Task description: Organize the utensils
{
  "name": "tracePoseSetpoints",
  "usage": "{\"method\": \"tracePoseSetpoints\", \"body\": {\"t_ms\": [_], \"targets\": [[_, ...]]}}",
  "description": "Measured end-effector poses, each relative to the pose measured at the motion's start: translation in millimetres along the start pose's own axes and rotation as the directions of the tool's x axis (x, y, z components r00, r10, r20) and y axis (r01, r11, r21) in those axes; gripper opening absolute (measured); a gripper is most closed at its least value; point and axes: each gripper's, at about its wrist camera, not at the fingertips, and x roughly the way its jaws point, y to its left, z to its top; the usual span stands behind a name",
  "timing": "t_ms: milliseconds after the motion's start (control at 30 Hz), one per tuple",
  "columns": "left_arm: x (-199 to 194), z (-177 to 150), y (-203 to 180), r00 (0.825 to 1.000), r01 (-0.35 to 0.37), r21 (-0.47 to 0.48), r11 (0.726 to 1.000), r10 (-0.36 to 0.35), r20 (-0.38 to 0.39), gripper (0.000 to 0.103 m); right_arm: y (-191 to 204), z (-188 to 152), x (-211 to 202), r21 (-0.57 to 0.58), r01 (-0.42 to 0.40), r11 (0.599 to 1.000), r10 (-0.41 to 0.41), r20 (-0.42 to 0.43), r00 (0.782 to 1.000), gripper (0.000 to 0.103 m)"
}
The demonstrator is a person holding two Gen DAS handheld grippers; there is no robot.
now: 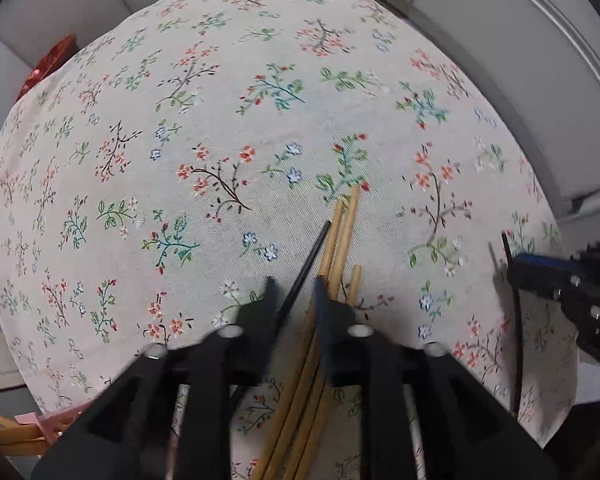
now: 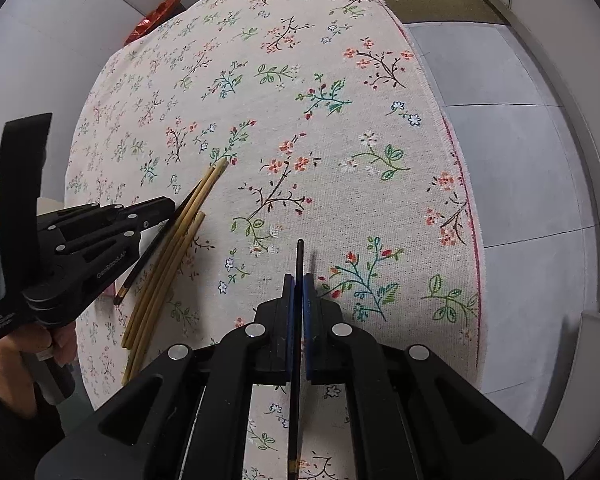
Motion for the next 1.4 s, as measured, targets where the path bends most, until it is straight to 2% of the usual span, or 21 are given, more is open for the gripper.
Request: {"method": "tracePoseSetpoints", "body": {"t_ms": [100,333,467,600,700,933,1067,1200,1400], "targets": [[2,1,-4,0.999,-0.035,0.025,0.999,0.036,-0.015,0.03,0,1,0,0.0,0.001,1.0,-0.001,0.0,1.0,0.003],[7,5,7,1.0,0.002,-0.048,0.999,-0.002,-0.004,0.03,0,0,2,0.0,0.007,1.0,-0.007,-0.004,1.0,0.003],[0,6,15,1.0,-0.01,-0.036,0.999,0.011,0.004,0.03,-2,0,0,0.006,0.004,1.0,-0.004,-0.001,1.0,0.003],[6,6,18,0.999,-0.031,-0.017,0.999,0.031,-0.038,0.029,-6,2,0,0.017,-0.002,1.0,0.002,-0.003,1.0,0.003],[9,5,15,0.997,-0.058,-0.026,0.998,0.057,-0.045,0.022,-5,2,1,0.017,-0.003,1.0,0.003,-0.006,1.0,0.003],[-3,2,15,0.999,-0.054,-0.039,0.998,0.054,-0.008,0.022,-6,1,0,0.014,-0.003,1.0,0.003,-0.004,1.0,0.003],[-9,6,22,0.997,-0.077,-0.04,0.996,0.076,-0.034,0.02,-8,2,1,0.018,-0.001,1.0,0.001,-0.006,1.0,0.003],[7,1,21,0.993,-0.092,-0.038,0.995,0.089,-0.071,0.015,-7,1,1,0.015,-0.001,1.0,0.001,-0.006,1.0,0.003],[13,14,19,0.996,-0.086,-0.053,0.995,0.085,-0.035,0.012,-6,1,2,0.015,0.002,1.0,-0.002,-0.008,1.0,0.003]]}}
